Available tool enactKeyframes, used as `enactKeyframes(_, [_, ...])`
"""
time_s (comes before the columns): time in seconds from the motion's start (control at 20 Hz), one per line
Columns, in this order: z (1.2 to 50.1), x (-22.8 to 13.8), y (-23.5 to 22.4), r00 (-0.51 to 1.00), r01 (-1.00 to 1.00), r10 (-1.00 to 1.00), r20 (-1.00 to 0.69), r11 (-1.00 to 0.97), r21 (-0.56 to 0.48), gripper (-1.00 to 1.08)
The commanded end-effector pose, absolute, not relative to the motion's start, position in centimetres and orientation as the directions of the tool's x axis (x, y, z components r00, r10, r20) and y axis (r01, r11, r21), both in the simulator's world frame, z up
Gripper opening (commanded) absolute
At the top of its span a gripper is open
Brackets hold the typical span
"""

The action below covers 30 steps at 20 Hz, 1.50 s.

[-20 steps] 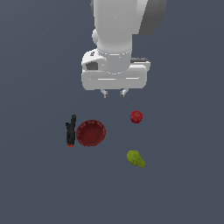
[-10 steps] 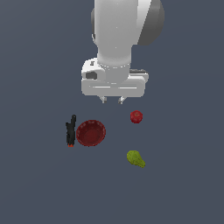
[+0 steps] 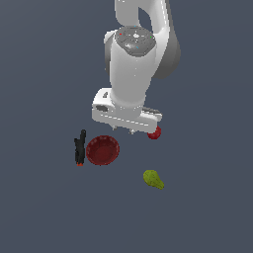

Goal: Pick up a designated object from a clutter of objects.

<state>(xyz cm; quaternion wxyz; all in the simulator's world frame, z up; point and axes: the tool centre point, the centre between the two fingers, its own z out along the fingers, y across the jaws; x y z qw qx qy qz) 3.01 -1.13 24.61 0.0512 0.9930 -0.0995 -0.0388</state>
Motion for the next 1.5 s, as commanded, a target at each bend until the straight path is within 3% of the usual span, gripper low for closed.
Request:
enactKeyframes(0.0, [22.8, 3.6, -1.6, 0.965, -0.241, -0.253, -0.076, -0.96, 0.142, 0.28])
enactKeyframes(0.9, [9.8, 5.6, -4.7, 0.834, -0.498, -0.551, -0.032, -0.777, 0.385, 0.28])
enactKeyframes(1.45, [6.0, 5.6, -5.6, 0.792, -0.55, -0.61, 0.012, -0.705, 0.447, 0.28])
